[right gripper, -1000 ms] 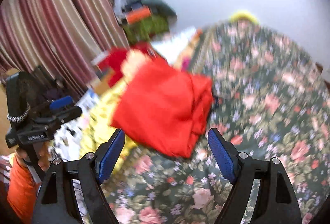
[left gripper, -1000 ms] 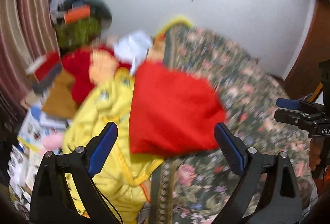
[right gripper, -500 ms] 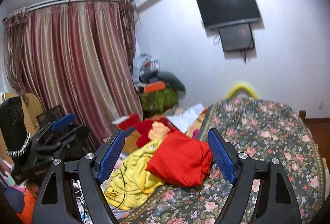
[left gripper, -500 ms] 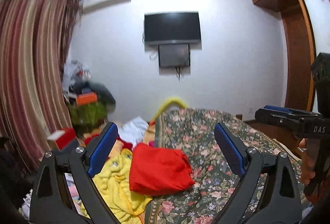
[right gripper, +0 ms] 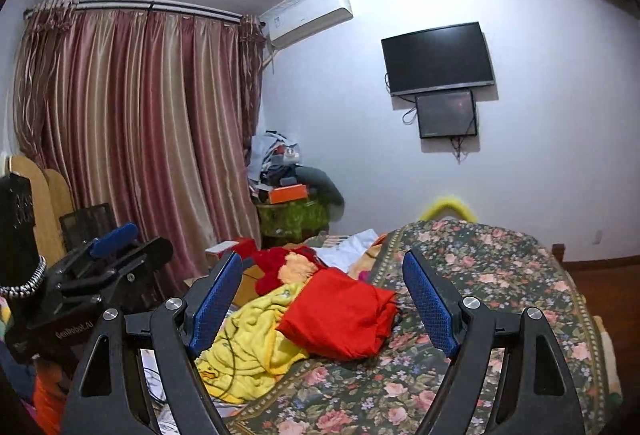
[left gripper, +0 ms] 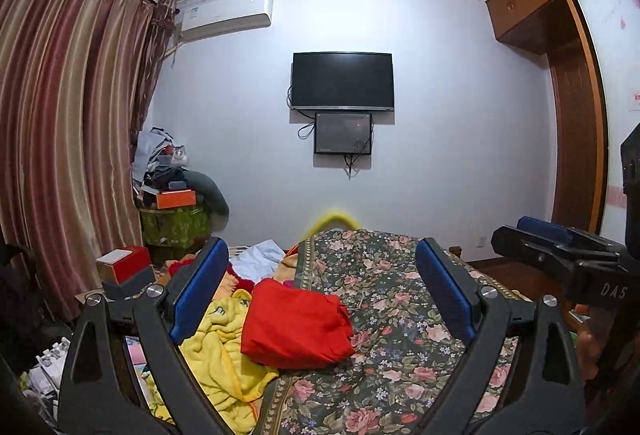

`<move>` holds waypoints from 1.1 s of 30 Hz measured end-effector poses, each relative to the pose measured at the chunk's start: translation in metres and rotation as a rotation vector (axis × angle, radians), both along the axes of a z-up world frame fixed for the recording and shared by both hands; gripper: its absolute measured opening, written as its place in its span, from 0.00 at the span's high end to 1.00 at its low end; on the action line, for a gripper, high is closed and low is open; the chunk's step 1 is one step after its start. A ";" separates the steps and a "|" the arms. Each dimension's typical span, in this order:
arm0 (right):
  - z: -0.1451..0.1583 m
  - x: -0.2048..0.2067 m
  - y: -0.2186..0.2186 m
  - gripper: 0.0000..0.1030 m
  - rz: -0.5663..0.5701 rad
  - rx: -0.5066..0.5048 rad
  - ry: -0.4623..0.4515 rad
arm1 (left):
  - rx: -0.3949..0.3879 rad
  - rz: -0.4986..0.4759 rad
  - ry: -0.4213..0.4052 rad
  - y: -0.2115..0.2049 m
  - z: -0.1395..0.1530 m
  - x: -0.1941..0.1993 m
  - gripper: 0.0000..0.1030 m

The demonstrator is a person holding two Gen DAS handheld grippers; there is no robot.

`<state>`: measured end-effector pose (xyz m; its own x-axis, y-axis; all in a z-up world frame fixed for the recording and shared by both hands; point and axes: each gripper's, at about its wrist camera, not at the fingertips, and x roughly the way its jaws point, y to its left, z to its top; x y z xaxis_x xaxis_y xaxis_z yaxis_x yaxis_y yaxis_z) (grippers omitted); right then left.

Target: Fold large clothes

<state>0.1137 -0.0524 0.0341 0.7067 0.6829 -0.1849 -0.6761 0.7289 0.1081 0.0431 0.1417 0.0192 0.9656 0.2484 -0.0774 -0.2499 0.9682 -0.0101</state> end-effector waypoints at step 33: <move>-0.005 -0.002 0.007 0.00 -0.105 -0.061 -0.006 | -0.030 0.013 0.045 0.000 -0.016 0.007 0.00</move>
<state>0.1112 -0.0457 0.0292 0.7748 0.5931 -0.2191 -0.5965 0.8005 0.0573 0.0498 0.1414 0.0029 0.9575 0.2581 -0.1285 -0.2636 0.9643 -0.0271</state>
